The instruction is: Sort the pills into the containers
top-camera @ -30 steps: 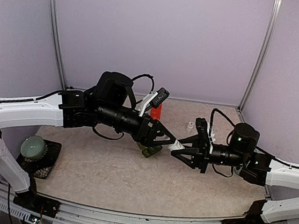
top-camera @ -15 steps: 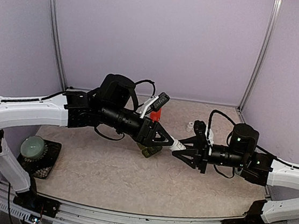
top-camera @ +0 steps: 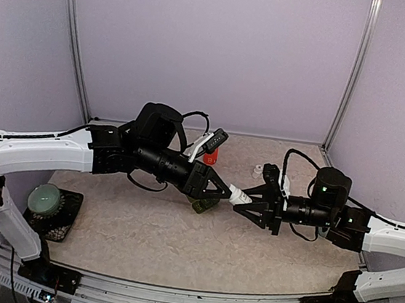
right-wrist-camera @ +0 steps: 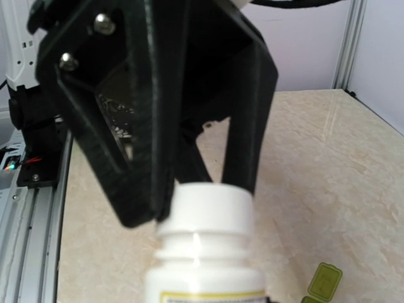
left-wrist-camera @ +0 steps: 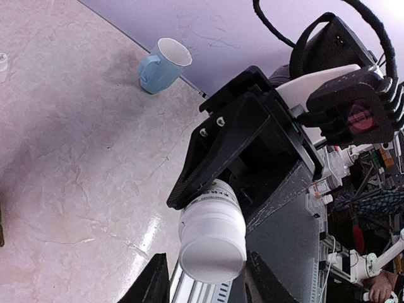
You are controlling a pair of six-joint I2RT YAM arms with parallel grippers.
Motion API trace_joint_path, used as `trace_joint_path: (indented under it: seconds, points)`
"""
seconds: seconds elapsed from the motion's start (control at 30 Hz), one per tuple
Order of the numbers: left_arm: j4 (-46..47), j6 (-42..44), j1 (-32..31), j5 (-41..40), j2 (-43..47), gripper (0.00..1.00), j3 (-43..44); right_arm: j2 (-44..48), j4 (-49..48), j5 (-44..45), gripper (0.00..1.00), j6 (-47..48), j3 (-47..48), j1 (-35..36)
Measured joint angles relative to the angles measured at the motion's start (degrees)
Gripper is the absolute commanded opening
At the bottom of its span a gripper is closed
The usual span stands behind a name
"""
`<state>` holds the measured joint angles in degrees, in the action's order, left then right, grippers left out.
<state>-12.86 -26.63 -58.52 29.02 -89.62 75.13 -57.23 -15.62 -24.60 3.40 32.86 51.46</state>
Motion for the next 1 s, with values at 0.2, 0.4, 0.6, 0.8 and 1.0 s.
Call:
trace_joint_path:
  seconds: [0.2,0.4,0.6,0.8,1.0]
  points:
    - [-0.07,0.00,0.00,1.29,-0.20,0.21,0.00,-0.35,0.33,0.02,0.04,0.22,0.04,0.02]
    - [-0.72,0.52,0.44,2.54,-0.87,0.13,0.00,-0.79,1.84,0.22,0.05,0.33,0.42,0.02]
    - [-3.34,3.61,0.31,2.69,-1.42,0.14,0.72,-1.57,2.69,-0.87,0.05,-0.20,0.52,0.02]
    - [-8.66,11.78,-1.99,-0.57,-0.83,0.17,3.23,-1.70,2.08,-6.45,0.05,-6.97,0.63,-0.15]
    - [-11.28,20.52,-5.64,-5.05,2.10,0.22,3.28,-1.86,-0.50,-14.16,0.05,-15.50,0.63,-0.20]
